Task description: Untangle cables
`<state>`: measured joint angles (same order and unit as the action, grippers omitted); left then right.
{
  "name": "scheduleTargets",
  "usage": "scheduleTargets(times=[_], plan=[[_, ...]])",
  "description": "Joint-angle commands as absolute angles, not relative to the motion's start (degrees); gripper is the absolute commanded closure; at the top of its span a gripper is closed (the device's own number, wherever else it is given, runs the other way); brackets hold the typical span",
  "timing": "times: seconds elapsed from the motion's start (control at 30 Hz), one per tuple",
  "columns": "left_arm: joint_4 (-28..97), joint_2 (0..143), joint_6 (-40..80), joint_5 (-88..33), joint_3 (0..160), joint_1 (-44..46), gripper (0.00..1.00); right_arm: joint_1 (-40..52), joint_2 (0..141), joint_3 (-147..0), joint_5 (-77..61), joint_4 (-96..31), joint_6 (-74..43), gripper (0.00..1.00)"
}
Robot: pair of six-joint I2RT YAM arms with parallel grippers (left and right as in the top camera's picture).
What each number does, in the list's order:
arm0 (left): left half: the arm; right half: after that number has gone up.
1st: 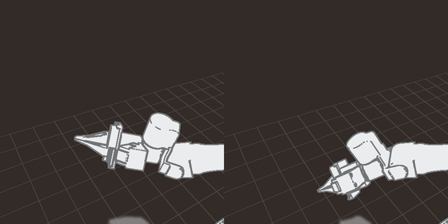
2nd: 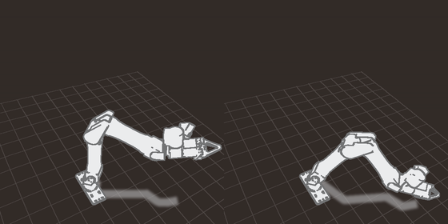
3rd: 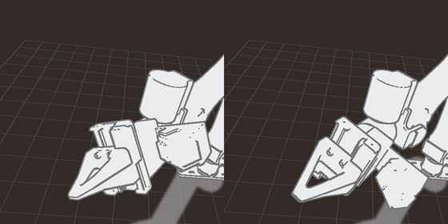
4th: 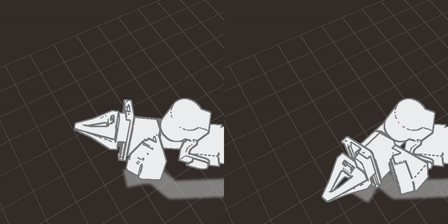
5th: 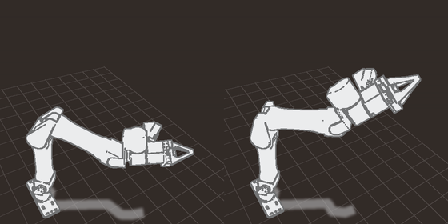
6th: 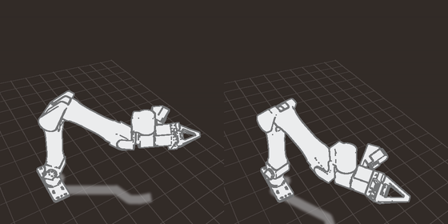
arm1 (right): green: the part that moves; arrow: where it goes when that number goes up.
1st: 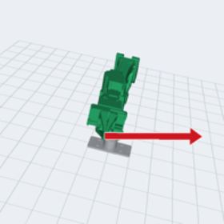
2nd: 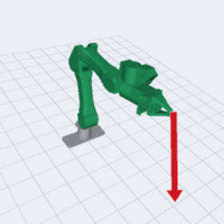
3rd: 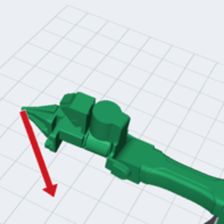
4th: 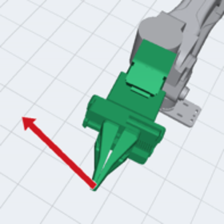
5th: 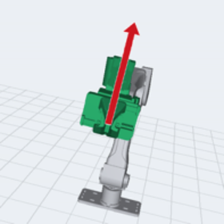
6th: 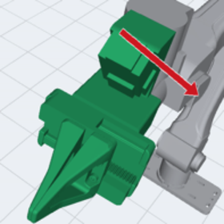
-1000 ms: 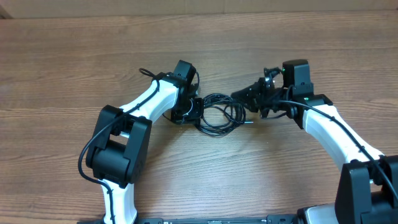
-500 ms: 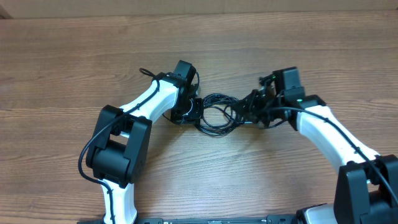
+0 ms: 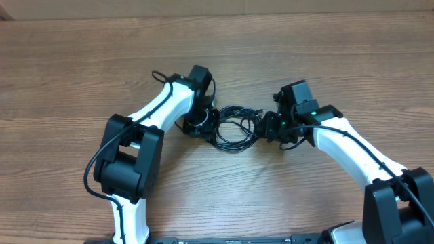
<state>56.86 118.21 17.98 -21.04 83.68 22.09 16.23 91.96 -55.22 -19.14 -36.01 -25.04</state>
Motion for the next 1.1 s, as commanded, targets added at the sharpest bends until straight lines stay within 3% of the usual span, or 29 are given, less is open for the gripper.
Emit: scheduleTargets(times=[0.0,0.1,0.23,0.33,0.57,0.7,0.97,1.07], plan=[[59.64,118.15,14.37,-22.00,90.65,21.56,0.69,12.14,90.72,-55.68,-18.31,-37.21,-24.18,0.66],[60.93,118.15,14.37,-22.02,93.01,21.91,0.59,9.58,90.72,-55.68,-18.26,-38.87,-25.61,0.66],[60.29,118.17,16.12,-22.11,93.65,22.74,0.57,7.27,90.72,-55.68,-18.26,-39.75,-27.31,0.67],[58.43,118.30,18.44,-22.06,93.34,24.16,0.60,6.79,90.87,-55.64,-18.22,-39.24,-28.62,0.73],[50.85,119.79,28.77,-21.52,90.61,28.23,0.79,6.79,92.73,-55.57,-18.09,-38.63,-28.73,0.74],[48.23,121.54,33.41,-21.02,90.11,30.09,0.83,6.79,93.76,-55.57,-18.09,-38.68,-28.69,0.74],[48.95,122.26,34.26,-14.94,90.08,34.13,0.83,6.79,93.78,-55.57,-18.09,-38.13,-28.69,0.74],[49.65,122.28,37.63,-10.66,89.91,35.44,0.77,6.79,93.78,-55.57,-18.09,-38.13,-28.69,0.73]])
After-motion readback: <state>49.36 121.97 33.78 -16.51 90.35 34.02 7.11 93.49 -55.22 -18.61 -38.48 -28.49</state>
